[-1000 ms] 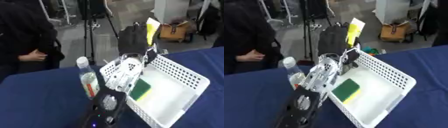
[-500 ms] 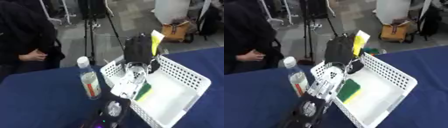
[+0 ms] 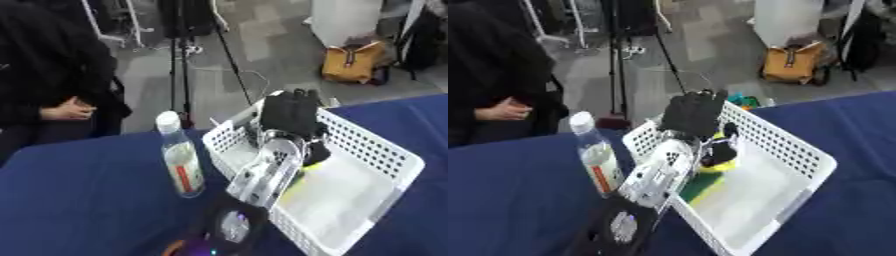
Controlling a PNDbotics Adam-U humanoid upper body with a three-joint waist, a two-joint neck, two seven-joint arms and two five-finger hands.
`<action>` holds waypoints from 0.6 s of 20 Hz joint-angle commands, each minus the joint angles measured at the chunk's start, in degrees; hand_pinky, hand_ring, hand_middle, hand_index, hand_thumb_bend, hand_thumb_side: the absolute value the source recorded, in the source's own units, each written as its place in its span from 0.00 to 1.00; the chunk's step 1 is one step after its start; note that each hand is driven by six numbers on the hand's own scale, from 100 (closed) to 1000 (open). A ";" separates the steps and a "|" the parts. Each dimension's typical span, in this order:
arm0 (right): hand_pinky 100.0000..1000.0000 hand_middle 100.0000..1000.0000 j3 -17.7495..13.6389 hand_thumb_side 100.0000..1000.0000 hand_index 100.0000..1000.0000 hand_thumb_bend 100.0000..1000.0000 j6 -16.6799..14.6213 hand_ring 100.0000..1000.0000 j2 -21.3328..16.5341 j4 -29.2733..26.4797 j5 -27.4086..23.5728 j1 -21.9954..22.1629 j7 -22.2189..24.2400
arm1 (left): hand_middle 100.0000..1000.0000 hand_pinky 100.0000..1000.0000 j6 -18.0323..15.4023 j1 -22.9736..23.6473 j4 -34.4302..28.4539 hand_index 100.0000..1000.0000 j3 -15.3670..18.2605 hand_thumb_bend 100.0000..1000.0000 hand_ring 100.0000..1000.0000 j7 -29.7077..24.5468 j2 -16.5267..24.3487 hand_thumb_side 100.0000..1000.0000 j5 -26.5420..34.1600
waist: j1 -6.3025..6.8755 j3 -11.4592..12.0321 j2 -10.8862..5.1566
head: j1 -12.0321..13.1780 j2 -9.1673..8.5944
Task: Pick up objects on the table and place them in the box.
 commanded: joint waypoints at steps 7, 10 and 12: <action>0.58 0.43 0.23 0.73 0.54 0.00 -0.03 0.45 -0.15 -0.67 -0.71 -0.54 0.13 | 1.00 0.71 -3.03 -1.45 -5.31 1.00 -0.20 0.00 0.94 -5.81 0.86 0.74 2.17 | -0.82 -0.14 -1.21 | -0.06 -0.23; 0.58 0.43 0.24 0.73 0.54 0.00 -0.05 0.45 -0.13 -0.67 -0.76 -0.52 0.20 | 1.00 0.83 -3.18 -1.51 -6.04 1.00 -0.17 0.00 1.00 -5.71 1.04 0.73 3.06 | -0.86 -0.11 -1.25 | -0.11 -0.28; 0.58 0.43 0.25 0.73 0.54 0.00 -0.05 0.45 -0.12 -0.67 -0.79 -0.53 0.21 | 1.00 0.83 -3.19 -1.51 -6.52 1.00 -0.18 0.00 1.00 -5.22 1.13 0.73 3.47 | -0.90 -0.11 -1.28 | -0.18 -0.43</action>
